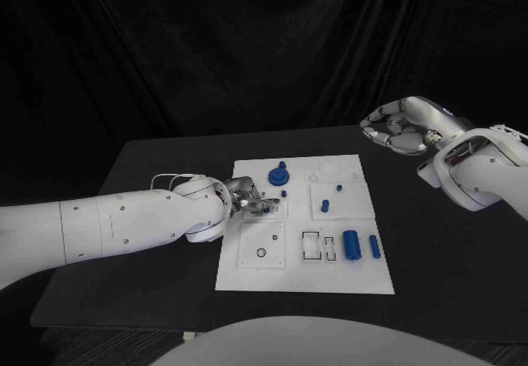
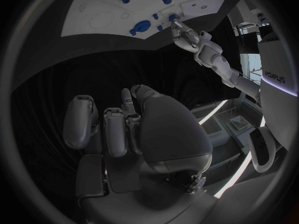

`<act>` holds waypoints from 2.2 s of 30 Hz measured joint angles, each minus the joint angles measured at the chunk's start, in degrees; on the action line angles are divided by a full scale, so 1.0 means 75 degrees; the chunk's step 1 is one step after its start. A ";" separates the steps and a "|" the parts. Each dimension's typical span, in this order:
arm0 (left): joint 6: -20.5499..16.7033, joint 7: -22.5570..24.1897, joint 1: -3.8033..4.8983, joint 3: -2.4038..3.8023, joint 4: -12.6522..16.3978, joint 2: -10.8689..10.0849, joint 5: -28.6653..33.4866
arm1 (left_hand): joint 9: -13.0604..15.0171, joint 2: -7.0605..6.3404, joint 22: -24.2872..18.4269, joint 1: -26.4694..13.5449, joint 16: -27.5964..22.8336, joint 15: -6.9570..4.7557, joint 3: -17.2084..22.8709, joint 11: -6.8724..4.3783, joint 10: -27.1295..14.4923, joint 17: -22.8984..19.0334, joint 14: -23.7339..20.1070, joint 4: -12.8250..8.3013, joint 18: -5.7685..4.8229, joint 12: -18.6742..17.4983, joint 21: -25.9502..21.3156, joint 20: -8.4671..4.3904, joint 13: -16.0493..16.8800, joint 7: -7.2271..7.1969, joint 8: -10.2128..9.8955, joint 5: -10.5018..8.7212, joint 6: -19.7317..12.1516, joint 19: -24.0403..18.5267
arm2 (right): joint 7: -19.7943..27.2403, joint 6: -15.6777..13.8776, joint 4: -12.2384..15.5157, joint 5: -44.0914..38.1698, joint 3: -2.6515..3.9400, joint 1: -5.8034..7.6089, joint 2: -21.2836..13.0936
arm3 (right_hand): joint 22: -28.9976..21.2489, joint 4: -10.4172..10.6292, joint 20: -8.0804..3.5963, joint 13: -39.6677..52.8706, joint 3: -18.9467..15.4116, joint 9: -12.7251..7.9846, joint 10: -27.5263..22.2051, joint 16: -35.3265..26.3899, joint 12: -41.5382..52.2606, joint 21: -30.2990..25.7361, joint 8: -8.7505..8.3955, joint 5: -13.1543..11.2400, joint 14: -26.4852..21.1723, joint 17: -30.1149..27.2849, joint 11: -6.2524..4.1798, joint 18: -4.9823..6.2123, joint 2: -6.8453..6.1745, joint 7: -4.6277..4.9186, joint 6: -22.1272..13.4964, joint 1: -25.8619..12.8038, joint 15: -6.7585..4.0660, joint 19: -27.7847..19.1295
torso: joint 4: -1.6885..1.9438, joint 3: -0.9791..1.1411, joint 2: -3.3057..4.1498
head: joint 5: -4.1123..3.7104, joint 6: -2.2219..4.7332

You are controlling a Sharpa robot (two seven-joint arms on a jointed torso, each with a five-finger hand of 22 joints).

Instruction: Assemble the parts on the task board

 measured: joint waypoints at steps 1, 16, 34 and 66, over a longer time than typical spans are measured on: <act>0.0007 0.0005 0.0000 0.0000 -0.0005 0.0000 0.0000 | -0.0001 0.0000 0.0000 0.0000 0.0000 0.0000 0.0000 0.0000 0.0000 0.0000 0.0000 0.0000 0.0000 0.0000 0.0000 0.0000 0.0000 0.0000 0.0000 0.0000 0.0000 0.0000 | -0.0002 0.0003 -0.0002 0.0000 0.0000 -0.0004 0.0000 | 0.0000 0.0000 0.0000 0.0000 0.0000 0.0000 -0.0012 0.0000 0.0000 0.0000 0.0000 0.0000 0.0000 0.0000 0.0012 0.0000 0.0000 0.0000 0.0000 0.0000 0.0000 0.0000 | 0.0000 0.0000 0.0000 | 0.0001 0.0000; -0.0052 0.0026 0.0067 -0.0045 0.0247 -0.0237 0.0008 | 0.0729 0.0139 0.0000 0.0084 0.0000 0.0000 -0.0724 -0.0028 0.0030 0.0000 0.0000 -0.0023 0.0000 0.0110 0.0102 -0.0045 0.0000 -0.0057 0.0590 0.0000 0.0162 0.0101 | -0.0028 0.0033 -0.0007 0.0000 0.0000 -0.0027 -0.0035 | -0.0001 0.0000 0.0000 -0.0001 0.0000 0.0000 -0.0012 0.0000 0.0000 -0.0031 0.0000 0.0000 0.0000 0.0000 0.0012 0.0001 0.0000 0.0000 0.0000 -0.0001 0.0000 0.0000 | -0.0002 -0.0001 0.0000 | -0.0039 0.0000; 0.3048 -0.0420 0.1662 -0.0022 -0.0754 0.0098 0.1832 | 0.1274 0.0640 0.0000 0.1931 0.0000 0.0016 -0.1072 -0.0014 0.0013 0.0000 0.0015 -0.0236 -0.0001 -0.0017 -0.0346 0.0049 0.0000 -0.0014 0.0703 0.0245 -0.0289 -0.0189 | -0.0086 0.0053 -0.0032 0.0000 0.0000 -0.0028 0.0023 | -0.0001 0.0000 0.0000 0.0005 0.0000 0.0001 -0.0012 0.0000 0.0000 -0.0045 0.0000 0.0000 0.0000 0.0000 0.0011 0.0000 0.0001 0.0000 0.0000 -0.0002 0.0000 0.0000 | -0.0007 -0.0007 -0.0005 | -0.0135 0.0000; 0.4567 -0.0225 0.1721 -0.0021 -0.2485 0.1092 0.2871 | 0.0237 0.0482 0.0000 0.1822 0.0000 0.0015 -0.0951 -0.0014 0.0013 0.0000 0.0015 -0.0050 -0.0001 0.0211 -0.0014 0.0035 0.0001 -0.0081 -0.0257 -0.0001 0.0560 -0.0114 | -0.0076 0.0155 -0.0043 0.0000 0.0000 -0.0063 0.0055 | 0.0002 -0.0021 0.0000 0.0002 0.0021 0.0001 -0.0011 -0.0030 0.0000 -0.0074 0.0000 0.0000 0.0000 0.0000 0.0011 -0.0001 0.0001 0.0000 0.0000 -0.0002 0.0000 0.0000 | 0.0000 -0.0010 0.0002 | -0.0302 0.0000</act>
